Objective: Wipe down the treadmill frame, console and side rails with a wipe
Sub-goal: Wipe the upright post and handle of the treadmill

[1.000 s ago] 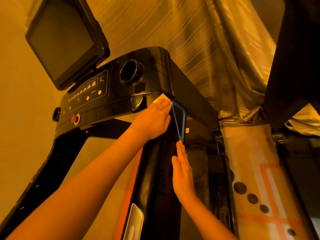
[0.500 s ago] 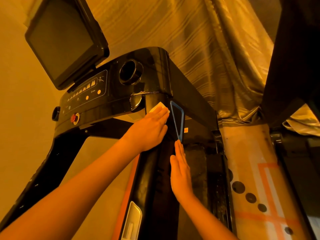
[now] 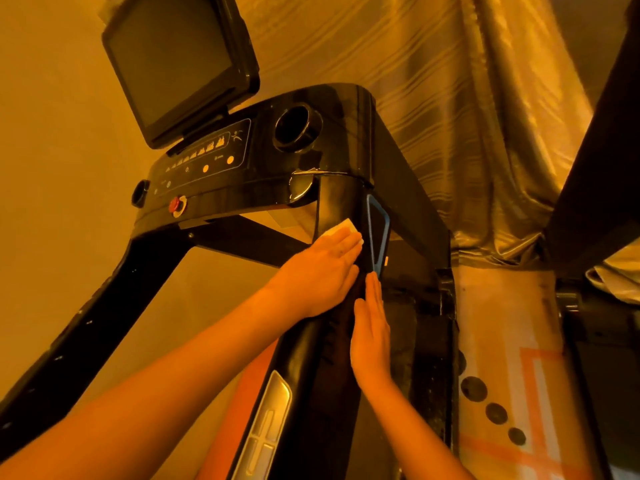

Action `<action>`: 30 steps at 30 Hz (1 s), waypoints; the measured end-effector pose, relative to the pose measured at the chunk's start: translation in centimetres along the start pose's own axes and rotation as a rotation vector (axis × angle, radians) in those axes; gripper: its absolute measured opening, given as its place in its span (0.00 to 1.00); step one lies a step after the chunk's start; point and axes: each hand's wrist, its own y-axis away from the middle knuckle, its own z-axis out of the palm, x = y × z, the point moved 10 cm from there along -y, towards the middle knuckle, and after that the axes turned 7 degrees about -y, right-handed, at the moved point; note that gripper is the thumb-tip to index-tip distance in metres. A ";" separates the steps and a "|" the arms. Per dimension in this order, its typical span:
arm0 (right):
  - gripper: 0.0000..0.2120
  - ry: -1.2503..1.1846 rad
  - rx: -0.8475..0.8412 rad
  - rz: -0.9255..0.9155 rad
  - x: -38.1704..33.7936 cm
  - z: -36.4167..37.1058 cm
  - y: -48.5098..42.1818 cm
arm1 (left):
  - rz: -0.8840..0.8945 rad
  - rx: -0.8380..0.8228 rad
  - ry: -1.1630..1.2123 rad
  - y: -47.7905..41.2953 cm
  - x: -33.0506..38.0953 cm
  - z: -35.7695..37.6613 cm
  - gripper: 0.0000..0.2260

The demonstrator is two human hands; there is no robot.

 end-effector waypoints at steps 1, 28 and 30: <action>0.21 -0.004 0.002 0.003 0.0 0.0 0.0 | -0.003 -0.007 0.010 0.4 0.2 0.1 0.24; 0.22 0.024 -0.010 -0.029 0.0 -0.1 0.1 | -0.072 -0.004 0.058 5.9 2.2 1.0 0.23; 0.22 0.034 -0.014 -0.039 0.0 0.0 0.1 | -0.080 -0.010 0.046 6.3 2.3 1.1 0.23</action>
